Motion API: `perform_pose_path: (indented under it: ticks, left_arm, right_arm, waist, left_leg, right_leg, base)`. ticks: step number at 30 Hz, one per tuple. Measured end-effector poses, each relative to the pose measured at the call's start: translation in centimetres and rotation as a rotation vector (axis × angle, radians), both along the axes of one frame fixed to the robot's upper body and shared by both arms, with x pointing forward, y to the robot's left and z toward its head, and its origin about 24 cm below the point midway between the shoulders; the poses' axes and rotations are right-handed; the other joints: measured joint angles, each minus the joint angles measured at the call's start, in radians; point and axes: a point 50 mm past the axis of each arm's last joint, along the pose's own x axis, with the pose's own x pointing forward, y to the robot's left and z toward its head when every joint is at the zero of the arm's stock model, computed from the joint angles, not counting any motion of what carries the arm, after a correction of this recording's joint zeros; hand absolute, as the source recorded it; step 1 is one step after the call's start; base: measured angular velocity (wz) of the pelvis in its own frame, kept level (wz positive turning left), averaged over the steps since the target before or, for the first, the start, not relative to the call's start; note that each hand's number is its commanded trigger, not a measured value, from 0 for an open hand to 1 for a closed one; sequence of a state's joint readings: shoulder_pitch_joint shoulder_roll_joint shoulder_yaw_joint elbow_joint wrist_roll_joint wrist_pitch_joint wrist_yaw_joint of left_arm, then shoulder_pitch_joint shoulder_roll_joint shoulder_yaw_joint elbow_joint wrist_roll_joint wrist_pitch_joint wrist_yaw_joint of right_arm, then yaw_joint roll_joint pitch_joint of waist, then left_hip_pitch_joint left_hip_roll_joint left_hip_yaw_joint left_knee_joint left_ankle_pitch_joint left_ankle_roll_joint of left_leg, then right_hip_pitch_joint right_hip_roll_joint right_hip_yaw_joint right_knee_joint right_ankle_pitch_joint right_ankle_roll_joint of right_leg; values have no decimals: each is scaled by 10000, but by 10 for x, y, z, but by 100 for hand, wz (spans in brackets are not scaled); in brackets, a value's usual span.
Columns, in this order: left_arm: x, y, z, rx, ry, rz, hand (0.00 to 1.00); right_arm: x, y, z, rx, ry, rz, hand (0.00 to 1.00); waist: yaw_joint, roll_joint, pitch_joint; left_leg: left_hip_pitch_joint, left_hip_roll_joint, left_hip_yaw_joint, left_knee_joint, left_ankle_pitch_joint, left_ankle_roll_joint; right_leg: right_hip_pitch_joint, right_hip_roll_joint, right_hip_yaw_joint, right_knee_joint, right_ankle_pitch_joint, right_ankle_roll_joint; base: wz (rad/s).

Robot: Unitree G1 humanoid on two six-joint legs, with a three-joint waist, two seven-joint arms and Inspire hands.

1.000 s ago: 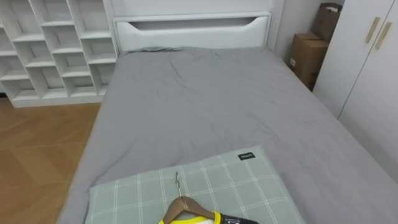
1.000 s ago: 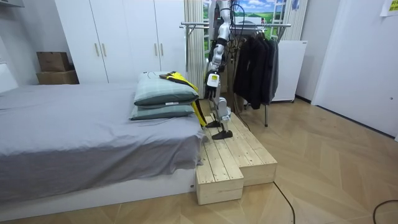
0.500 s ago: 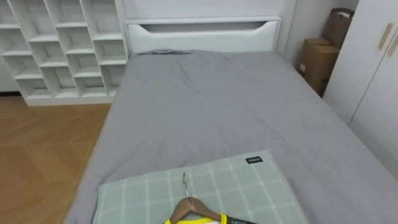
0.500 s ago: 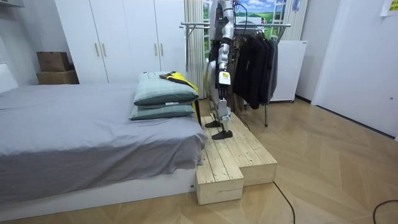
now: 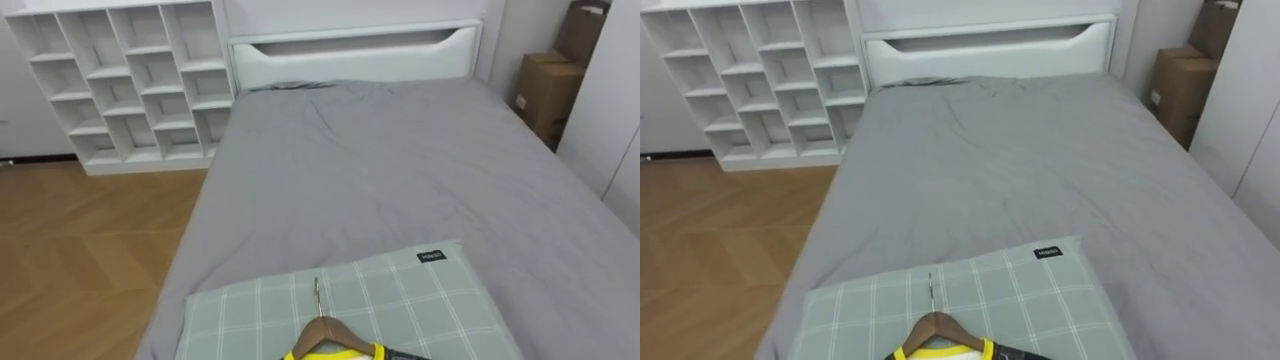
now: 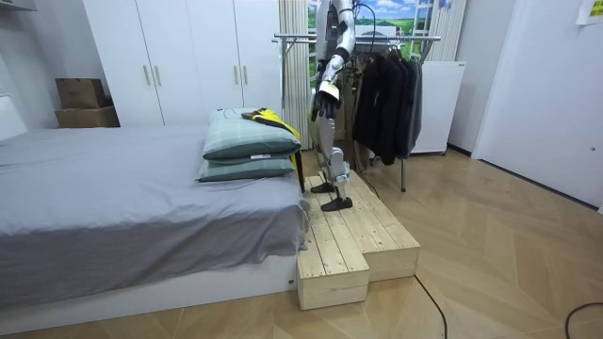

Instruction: Hang clothes

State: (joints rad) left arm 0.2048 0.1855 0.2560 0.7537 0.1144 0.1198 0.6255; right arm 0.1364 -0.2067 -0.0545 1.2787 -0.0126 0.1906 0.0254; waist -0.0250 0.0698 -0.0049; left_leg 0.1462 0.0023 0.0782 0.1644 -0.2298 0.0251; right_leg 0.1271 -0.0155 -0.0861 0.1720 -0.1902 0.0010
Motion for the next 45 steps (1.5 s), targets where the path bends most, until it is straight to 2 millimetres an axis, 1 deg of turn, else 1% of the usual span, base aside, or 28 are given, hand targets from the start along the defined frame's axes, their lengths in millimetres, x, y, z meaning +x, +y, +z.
perform_pose_path:
  ticks: [2, 3, 4, 5, 6, 7, 10, 12, 13, 14, 16, 18, 20, 21, 22, 23, 24, 26, 29, 32, 36, 38, 43, 44, 45]
  left_arm:
    - [10, 1, 8, 339, -569, -176, 0]
    - [12, 1, 9, 406, -681, -201, 0]
    - [16, 1, 12, 498, -815, -290, 0]
    - [20, 1, 14, 634, -885, -482, 0]
    - [23, 1, 16, 713, -969, -589, 0]
    - [28, 1, 20, 863, -1163, -772, 0]
    - [40, 0, 31, 1411, -1630, -1367, 0]
    - [45, -2, 34, 1636, -1784, -1755, 0]
    - [50, -5, 36, 1728, -1856, -2029, 0]
    - [52, -6, 37, 1782, -1896, -2168, 0]
    - [64, -12, 42, 2087, -2082, -2851, 0]
    - [72, -18, 43, 2241, -2115, -3438, 0]
    - [84, -32, 44, 2333, -2112, -4524, 0]
    - [87, -35, 44, 2308, -2122, -4801, 0]
    - [94, -42, 45, 2166, -2211, -5241, 0]
    - [101, -49, 48, 2058, -2394, -5667, 0]
    - [103, -52, 49, 2050, -2456, -5883, 0]
    - [111, -63, 54, 2078, -2638, -6639, 0]
    - [117, -72, 58, 2295, -2659, -7357, 0]
    - [119, -78, 57, 2170, -2541, -7736, 0]
    - [119, -86, 53, 1802, -2290, -8243, 0]
    - [119, -91, 51, 1589, -2177, -8546, 0]
    - [118, -91, 49, 1395, -1859, -8753, 0]
    - [118, -91, 48, 1337, -1791, -8773, 0]
    - [117, -91, 48, 1311, -1756, -8781, 0]
  right_arm:
    - [2, -2, 1, -74, -176, 67, 0]
    - [3, -3, 1, -92, -239, 120, 0]
    - [6, -3, 1, -111, -395, 155, 0]
    - [8, -3, 1, -103, -532, 204, 0]
    - [9, -3, 1, -79, -595, 226, 0]
    - [9, -2, 1, -21, -640, 254, 0]
    - [13, -1, 1, 85, -706, 290, 0]
    - [13, -1, 1, 112, -718, 382, 0]
    - [14, -1, 1, 116, -769, 380, 0]
    - [14, -1, 1, 121, -780, 376, 0]
    - [15, -1, 1, 121, -845, 421, 0]
    - [17, -1, 1, 124, -920, 446, 0]
    - [18, -1, 1, 115, -988, 496, 0]
    - [18, -1, 1, 118, -1010, 503, 0]
    - [20, 0, 1, 133, -1068, 529, 0]
    - [21, 0, 0, 158, -1120, 532, 0]
    - [22, 0, 0, 180, -1134, 534, 0]
    - [22, 1, 1, 239, -1154, 529, 0]
    - [22, 1, 0, 252, -1157, 452, 0]
    - [24, 1, 0, 268, -1138, 529, 0]
    - [24, 2, 0, 274, -1077, 563, 0]
    - [24, 3, 0, 303, -1039, 679, 0]
    - [25, 3, 0, 270, -926, 1045, 0]
    - [25, 3, 0, 274, -899, 1102, 0]
    - [25, 3, 0, 278, -870, 1106, 0]
  waist:
    - [-3, -66, 3]
    - [-7, -78, 4]
    - [-33, -115, 24]
    - [-44, -149, 15]
    - [-52, -139, 25]
    - [-89, -192, 46]
    - [-176, -236, 57]
    - [-268, -252, 66]
    - [-315, -209, 51]
    - [-335, -236, 50]
    - [-480, -283, 47]
    - [-580, -269, 50]
    - [-664, -285, 61]
    - [-727, -289, 65]
    - [-802, -256, 60]
    - [-818, -260, 79]
    - [-823, -277, 90]
    - [-876, -267, 81]
    - [-969, -259, 80]
    - [-1093, -268, 85]
    - [-1105, -275, 88]
    - [-1095, -307, 104]
    - [-1078, -342, 123]
    - [-1079, -383, 147]
    - [-1078, -375, 141]
  left_leg:
    - [41, 5, 3, 0, 0, 0]
    - [45, 5, 1, 1, 0, 0]
    - [54, 3, -5, 1, -1, 0]
    - [65, 2, -7, 0, -2, 0]
    - [71, 3, -8, -3, -3, -1]
    - [67, 4, -1, -2, -4, -1]
    - [29, 12, -62, -28, -8, -2]
    - [34, 12, -67, -28, -8, -2]
    - [34, 8, -69, -26, -7, -2]
    - [36, 6, -66, -21, -7, -2]
    - [40, 2, -91, 18, -4, -2]
    - [37, -3, -109, 21, -4, -2]
    - [29, -8, -104, 17, -5, -1]
    - [30, -8, -104, 18, -5, -1]
    - [37, -6, -107, 22, -5, -1]
    - [42, -1, -86, 22, -5, -1]
    - [39, 2, -79, 23, -5, -2]
    - [36, 17, 13, 20, -5, -2]
    - [32, 14, 41, 16, -5, -2]
    - [42, 16, 91, 12, -5, -1]
    - [43, 28, 142, 12, -4, -2]
    - [56, 27, 158, 8, -5, -2]
    - [77, 38, 309, 8, -5, -2]
    - [88, 37, 328, -3, -5, -2]
    - [96, 38, 337, -10, -5, -2]
  right_leg:
    - [19, 2, -7, -22, 0, 0]
    - [46, 1, -7, -27, 0, 0]
    - [86, 0, -1, -40, 0, 0]
    - [96, 0, 14, -36, 0, 0]
    - [103, 2, 14, -36, 1, -1]
    - [97, 2, 9, -21, 1, -2]
    - [84, 7, -9, -7, 11, -18]
    - [80, 5, -17, -5, 12, -19]
    - [77, 5, -6, -5, 12, -19]
    - [75, 5, 5, -6, 12, -19]
    - [89, 4, -15, -10, 12, -19]
    - [105, 0, -35, -29, 12, -19]
    - [100, -1, -30, -42, 12, -18]
    - [103, -1, -22, -47, 12, -18]
    - [109, 0, -10, -49, 12, -18]
    - [105, 5, 15, -49, 12, -19]
    - [97, 6, 22, -44, 13, -19]
    - [56, 11, 54, -36, 16, -23]
    - [46, 7, 53, -33, 18, -22]
    - [22, 8, 57, -30, 18, -22]
    - [3, 9, 78, -11, 18, -22]
    - [17, 11, 104, -11, 19, -22]
    - [-12, 36, 286, -7, 23, -23]
    - [-12, 36, 297, -3, 24, -22]
    - [-11, 38, 306, -2, 24, -22]
  base:
    - [0]
    - [0]
    - [0]
    - [0]
    - [0]
    - [0]
    - [0]
    - [0]
    - [0]
    - [0]
    - [2]
    - [0]
    - [0]
    - [0]
    - [0]
    - [0]
    - [-7]
    - [-9]
    - [-2]
    - [-1]
    - [-3]
    - [0]
    - [-8]
    - [-6]
    - [-4]
